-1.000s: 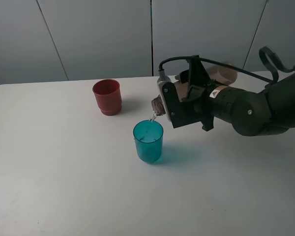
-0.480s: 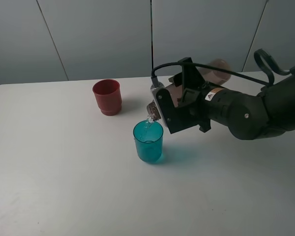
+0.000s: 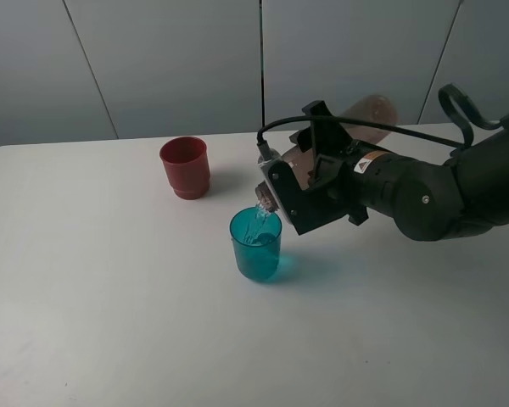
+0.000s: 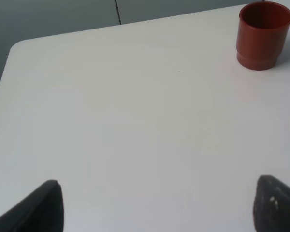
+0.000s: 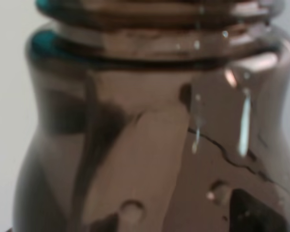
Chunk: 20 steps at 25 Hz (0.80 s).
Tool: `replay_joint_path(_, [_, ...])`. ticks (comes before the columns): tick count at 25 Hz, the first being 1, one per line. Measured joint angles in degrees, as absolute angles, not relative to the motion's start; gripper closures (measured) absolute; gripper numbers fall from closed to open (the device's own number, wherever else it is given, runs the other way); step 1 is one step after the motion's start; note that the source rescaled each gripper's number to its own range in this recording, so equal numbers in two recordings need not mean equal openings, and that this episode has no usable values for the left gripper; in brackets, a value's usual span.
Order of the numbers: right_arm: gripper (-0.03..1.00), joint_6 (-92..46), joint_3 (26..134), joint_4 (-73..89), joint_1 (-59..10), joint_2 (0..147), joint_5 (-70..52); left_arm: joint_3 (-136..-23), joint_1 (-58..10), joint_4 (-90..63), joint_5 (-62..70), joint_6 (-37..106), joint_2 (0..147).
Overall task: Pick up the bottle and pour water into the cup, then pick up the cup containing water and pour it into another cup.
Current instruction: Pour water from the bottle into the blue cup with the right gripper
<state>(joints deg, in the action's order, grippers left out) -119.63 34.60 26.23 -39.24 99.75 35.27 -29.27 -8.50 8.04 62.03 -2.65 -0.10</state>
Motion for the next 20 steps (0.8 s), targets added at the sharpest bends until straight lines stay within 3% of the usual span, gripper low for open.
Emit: replay_joint_path(20, [0.95, -119.8, 34.6, 24.1, -39.2, 99.8, 38.6, -29.3, -8.5, 8.0, 62.0, -2.7, -0.1])
